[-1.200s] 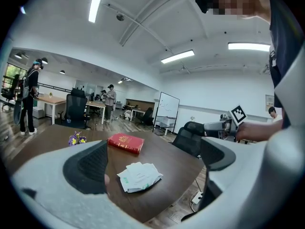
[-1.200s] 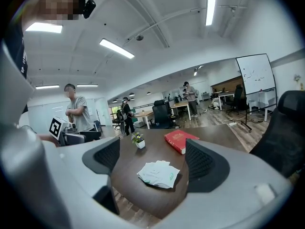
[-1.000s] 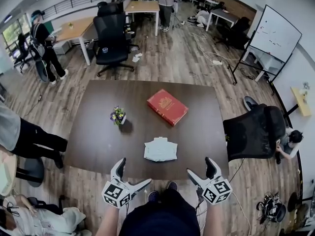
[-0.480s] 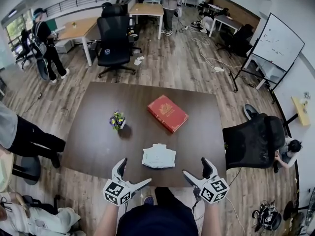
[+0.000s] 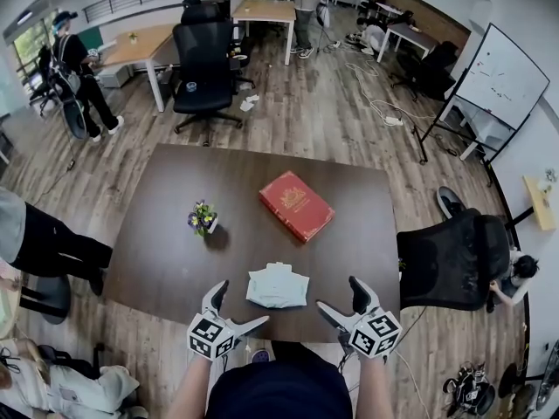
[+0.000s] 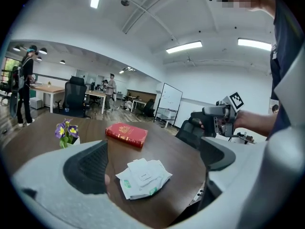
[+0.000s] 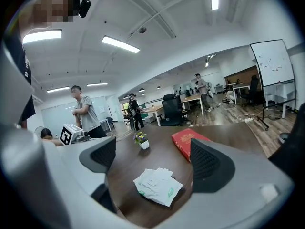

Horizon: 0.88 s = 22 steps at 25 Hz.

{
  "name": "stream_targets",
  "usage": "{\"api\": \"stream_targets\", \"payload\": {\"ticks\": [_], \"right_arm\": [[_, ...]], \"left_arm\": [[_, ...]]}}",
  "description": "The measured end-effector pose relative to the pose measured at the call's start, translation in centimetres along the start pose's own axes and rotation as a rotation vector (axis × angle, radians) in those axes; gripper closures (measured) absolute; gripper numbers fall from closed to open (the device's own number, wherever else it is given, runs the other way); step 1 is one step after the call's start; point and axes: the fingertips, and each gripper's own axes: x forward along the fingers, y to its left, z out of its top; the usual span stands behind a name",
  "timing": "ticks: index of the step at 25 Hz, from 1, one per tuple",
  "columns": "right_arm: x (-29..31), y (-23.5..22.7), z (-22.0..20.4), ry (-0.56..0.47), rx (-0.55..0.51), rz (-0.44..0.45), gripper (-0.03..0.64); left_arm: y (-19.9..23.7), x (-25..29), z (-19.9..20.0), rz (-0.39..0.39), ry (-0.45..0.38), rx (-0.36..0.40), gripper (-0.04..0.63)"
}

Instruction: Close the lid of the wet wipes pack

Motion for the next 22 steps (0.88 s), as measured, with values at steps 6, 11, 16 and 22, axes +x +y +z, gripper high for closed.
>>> {"api": "stream_targets", "payload": {"ticks": [6,11,16,22], "right_arm": [[1.9,-0.8,0.2,0.025,0.002,0.035,0.117],[3.5,-0.9,-0.5,0.054,0.008,0.064,0.117],[4.4,-1.1,-0.9,0.08,0.011,0.085,0.117],[5.2,-1.5,-1.2,0.098,0.017,0.107,0.118]], "left_arm": [[1.4,3.3,-1.6,0.002,0.06,-0.001,0.007],[2.6,6.3,-4.7,-0.009,0.154,0.037,0.014],[2.9,8.7,-8.4,-0.025,0.254,0.055,0.015],[3.2,10.6,-13.0,-0.042,0.366,0.056,0.02]]}}
